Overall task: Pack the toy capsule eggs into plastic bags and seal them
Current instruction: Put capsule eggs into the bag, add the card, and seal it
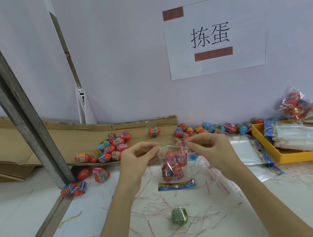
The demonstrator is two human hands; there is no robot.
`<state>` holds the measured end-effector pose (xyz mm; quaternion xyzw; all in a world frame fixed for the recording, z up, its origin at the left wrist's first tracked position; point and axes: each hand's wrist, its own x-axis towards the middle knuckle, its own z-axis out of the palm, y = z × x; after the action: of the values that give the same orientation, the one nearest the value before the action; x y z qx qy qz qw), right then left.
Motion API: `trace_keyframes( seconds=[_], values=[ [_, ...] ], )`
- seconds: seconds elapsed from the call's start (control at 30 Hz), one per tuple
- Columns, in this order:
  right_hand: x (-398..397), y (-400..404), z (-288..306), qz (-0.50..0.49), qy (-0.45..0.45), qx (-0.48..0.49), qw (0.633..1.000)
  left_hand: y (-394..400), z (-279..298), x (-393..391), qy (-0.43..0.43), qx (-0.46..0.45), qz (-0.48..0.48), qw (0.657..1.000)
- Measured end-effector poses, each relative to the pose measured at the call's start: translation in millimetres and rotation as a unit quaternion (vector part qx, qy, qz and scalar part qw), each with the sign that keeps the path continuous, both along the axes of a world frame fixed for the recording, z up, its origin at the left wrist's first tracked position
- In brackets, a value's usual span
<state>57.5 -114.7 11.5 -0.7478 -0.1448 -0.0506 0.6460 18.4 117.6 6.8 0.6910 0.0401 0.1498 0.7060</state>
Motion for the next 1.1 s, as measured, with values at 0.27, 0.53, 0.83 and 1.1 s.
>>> trace_keyframes(
  seconds=[0.27,0.53,0.83,1.1],
  values=[
    [-4.3,-0.6,3.5,0.004,-0.004,0.0,1.0,5.3,-0.1,-1.2,-0.02,0.06,-0.023,0.998],
    [-3.0,0.1,5.5,-0.015,-0.014,-0.034,0.999,5.9,1.5,-5.2,-0.055,0.119,-0.027,0.991],
    [-4.4,0.4,3.8,-0.001,-0.037,-0.032,0.999,3.6,0.1,-1.5,-0.041,0.067,-0.007,0.997],
    [2.9,-8.0,-0.5,-0.078,-0.025,-0.075,0.994,15.1,2.3,-1.0,-0.072,0.04,0.004,0.997]
  ],
)
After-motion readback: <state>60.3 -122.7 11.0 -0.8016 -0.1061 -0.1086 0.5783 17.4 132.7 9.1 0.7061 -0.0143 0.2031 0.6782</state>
